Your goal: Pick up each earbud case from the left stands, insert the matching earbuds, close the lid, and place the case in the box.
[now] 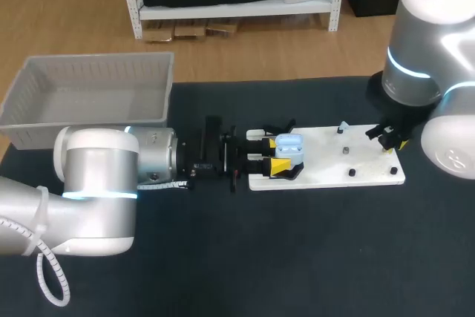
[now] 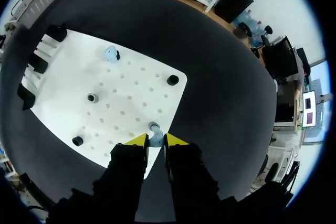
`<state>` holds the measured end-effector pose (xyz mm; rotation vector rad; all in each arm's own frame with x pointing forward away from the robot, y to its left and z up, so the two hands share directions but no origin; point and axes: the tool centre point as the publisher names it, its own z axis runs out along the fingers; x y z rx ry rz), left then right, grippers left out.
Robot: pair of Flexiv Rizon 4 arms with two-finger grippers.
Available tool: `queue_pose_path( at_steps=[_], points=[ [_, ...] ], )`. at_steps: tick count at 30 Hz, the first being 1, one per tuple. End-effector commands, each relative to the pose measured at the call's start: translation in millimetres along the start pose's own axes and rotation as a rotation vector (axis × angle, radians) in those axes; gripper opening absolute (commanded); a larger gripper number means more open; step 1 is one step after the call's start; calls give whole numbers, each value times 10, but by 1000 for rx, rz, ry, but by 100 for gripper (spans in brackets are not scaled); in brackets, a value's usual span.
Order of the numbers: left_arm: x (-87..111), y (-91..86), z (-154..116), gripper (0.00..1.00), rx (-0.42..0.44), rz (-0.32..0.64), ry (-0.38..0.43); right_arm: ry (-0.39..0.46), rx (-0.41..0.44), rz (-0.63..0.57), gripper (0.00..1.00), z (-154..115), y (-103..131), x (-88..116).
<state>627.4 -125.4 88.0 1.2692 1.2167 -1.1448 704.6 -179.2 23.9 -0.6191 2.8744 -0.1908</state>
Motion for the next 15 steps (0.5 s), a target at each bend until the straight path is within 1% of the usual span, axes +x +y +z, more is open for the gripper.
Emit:
queue_pose_path(
  at_steps=[1, 6, 10, 11, 13, 15],
  points=[
    [-1, -15, 10, 0, -8, 2, 1, 2, 6, -2, 0, -79, 9, 26],
    [-1, -15, 10, 0, -8, 2, 1, 13, 14, -14, 0, -255, 15, 73],
    [-1, -15, 10, 0, -8, 2, 1, 15, 16, -11, 0, -475, 36, 126],
    [-1, -15, 10, 0, -8, 2, 1, 19, 18, -11, 0, -564, 59, 147],
    [-1, -15, 10, 0, -8, 2, 1, 36, 20, -19, 0, -694, 113, 179],
    [-1, -15, 10, 0, -8, 2, 1, 109, -6, -9, 0, -874, 232, 248]
  ],
)
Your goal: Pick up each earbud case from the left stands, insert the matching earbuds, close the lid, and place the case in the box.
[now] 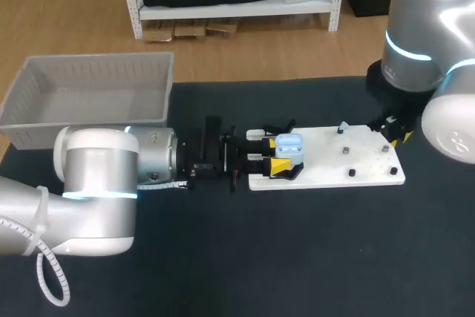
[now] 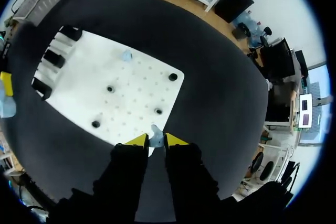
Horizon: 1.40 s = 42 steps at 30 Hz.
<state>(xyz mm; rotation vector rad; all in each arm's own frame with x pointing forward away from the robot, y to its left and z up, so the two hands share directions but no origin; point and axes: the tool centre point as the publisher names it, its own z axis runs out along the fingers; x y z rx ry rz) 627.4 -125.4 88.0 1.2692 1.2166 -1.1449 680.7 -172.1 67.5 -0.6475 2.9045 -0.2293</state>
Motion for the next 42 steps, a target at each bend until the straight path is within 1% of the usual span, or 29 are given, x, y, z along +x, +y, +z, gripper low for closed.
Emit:
queue_pose_path(
  at_steps=[1, 3, 6, 8, 13, 17, 32, 34, 35, 36, 37, 39, 40, 41, 42],
  points=[
    [0, -15, 9, 0, -8, 2, 1, 80, -42, 17, 0, -466, 210, 172],
    [0, -15, 9, 0, -8, 2, 1, 112, -73, 23, 0, -608, 352, 217],
    [0, -15, 9, 0, -8, 2, 1, 123, -87, 20, 0, -751, 526, 249],
    [0, -15, 9, 0, -8, 2, 1, 122, -89, 14, 0, -845, 685, 277],
    [0, -15, 9, 0, -8, 2, 1, 102, -54, -16, 0, -999, 984, 310],
    [0, -15, 9, 0, -8, 2, 1, 66, -29, -24, 0, -1106, 1169, 312],
    [0, -15, 9, 0, -8, 2, 1, 66, -29, -24, 0, -1106, 1169, 312],
    [0, -15, 9, 0, -8, 2, 1, 66, -47, 35, 0, -1137, 1307, 315],
    [0, -15, 9, 0, -8, 2, 1, 54, -63, 87, 0, -1164, 1374, 296],
    [0, -15, 9, 0, -8, 2, 1, 61, -72, 121, 0, -1191, 1431, 278],
    [0, -15, 9, 0, -8, 2, 1, 68, -65, 159, 0, -1218, 1484, 262],
    [0, -15, 9, 0, -8, 2, 1, 21, -65, 253, 0, -1301, 1569, 192],
    [0, -15, 9, 0, -8, 2, 1, -10, -6, 276, 0, -1321, 1594, 151],
    [0, -15, 9, 0, -8, 2, 1, -9, -22, 302, 0, -1343, 1638, 129],
    [0, -15, 9, 0, -8, 2, 1, -2, -57, 349, 0, -1376, 1690, 124]
  ],
)
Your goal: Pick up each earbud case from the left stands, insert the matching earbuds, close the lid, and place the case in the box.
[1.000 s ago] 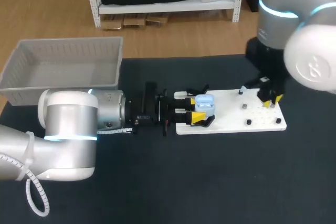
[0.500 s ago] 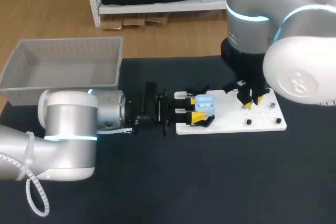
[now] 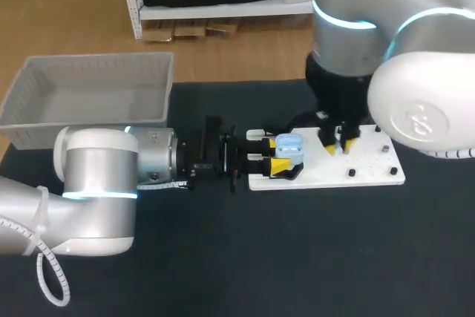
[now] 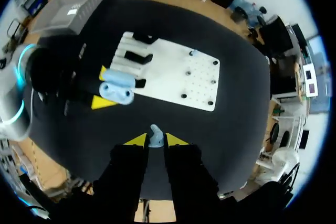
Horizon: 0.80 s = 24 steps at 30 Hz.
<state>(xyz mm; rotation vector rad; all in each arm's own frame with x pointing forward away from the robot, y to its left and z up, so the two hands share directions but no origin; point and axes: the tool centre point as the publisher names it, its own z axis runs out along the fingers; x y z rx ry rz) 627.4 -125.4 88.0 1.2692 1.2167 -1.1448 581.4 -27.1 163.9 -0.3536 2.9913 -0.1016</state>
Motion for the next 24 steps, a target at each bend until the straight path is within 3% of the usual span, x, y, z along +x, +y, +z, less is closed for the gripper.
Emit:
queue_pose_path(
  at_steps=[1, 8, 11, 24],
  points=[
    [-1, -15, 10, 0, -8, 2, 1, -20, 48, 166, 0, -67, 204, 5],
    [-1, -15, 10, 0, -8, 2, 1, 114, 64, 290, 0, 41, 320, -23],
    [-1, -15, 10, 0, -8, 2, 1, 110, 29, 303, 0, 29, 337, -30],
    [-1, -15, 10, 0, -8, 2, 1, 110, 29, 303, 0, 29, 337, -30]
  ],
)
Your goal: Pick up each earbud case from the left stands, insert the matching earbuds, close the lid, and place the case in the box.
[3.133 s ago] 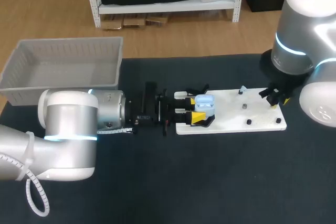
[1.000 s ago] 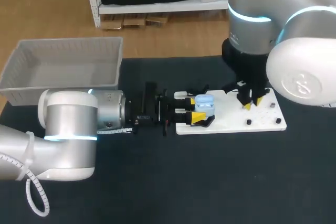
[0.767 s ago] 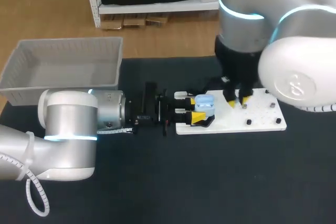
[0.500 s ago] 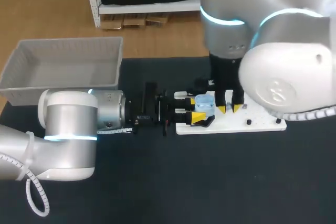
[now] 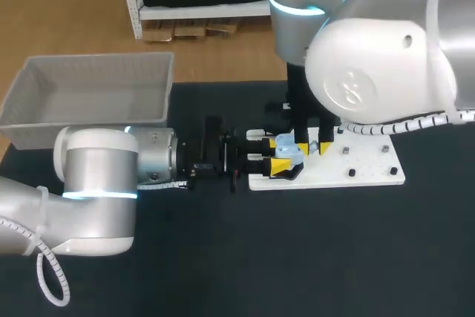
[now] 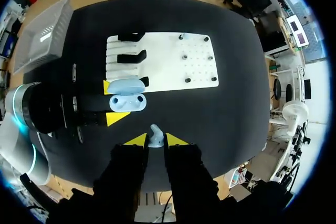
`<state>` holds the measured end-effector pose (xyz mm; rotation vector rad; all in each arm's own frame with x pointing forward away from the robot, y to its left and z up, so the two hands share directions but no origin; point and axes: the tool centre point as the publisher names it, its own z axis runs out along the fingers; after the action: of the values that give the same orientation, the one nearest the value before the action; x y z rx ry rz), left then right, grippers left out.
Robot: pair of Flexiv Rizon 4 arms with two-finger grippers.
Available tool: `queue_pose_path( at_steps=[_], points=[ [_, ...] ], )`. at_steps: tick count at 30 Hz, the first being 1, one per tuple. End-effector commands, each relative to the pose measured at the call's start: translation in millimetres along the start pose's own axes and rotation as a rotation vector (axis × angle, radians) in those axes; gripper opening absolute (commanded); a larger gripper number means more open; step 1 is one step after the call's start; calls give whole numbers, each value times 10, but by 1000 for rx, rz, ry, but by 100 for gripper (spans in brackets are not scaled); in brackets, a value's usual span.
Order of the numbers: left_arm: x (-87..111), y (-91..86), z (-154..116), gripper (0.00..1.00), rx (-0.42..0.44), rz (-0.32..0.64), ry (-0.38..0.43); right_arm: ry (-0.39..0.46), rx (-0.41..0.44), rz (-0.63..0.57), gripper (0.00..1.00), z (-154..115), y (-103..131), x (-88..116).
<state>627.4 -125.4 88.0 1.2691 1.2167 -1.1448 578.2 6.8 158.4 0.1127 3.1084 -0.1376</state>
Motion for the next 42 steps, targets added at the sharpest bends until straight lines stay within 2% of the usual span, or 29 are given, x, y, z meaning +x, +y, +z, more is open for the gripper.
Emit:
queue_pose_path(
  at_steps=[1, 2, 5, 6, 14, 21, 33, 38, 42],
  points=[
    [0, -15, 10, 0, -8, 2, 1, -3, 0, 1, 0, -2, -8, 12],
    [0, -15, 10, 0, -8, 2, 1, -3, 0, 1, 0, -2, -8, 12],
    [0, -15, 10, 0, -8, 2, 1, 6, -1, 130, 0, -17, 47, -52],
    [0, -15, 10, 0, -8, 2, 1, 11, -39, 172, 0, -36, 78, -69],
    [0, -15, 10, 0, -8, 2, 1, -8, 2, 329, 0, -88, 149, -157],
    [0, -15, 10, 0, -8, 2, 1, 1, -18, 352, 0, -71, 263, -148],
    [0, -15, 10, 0, -8, 2, 1, 4, -19, 357, 0, -71, 271, -150],
    [0, -15, 10, 0, -8, 2, 1, 50, 33, 411, 0, -49, 338, -147],
    [0, -15, 10, 0, -8, 2, 1, 72, 36, 446, 0, -44, 360, -171]
  ],
)
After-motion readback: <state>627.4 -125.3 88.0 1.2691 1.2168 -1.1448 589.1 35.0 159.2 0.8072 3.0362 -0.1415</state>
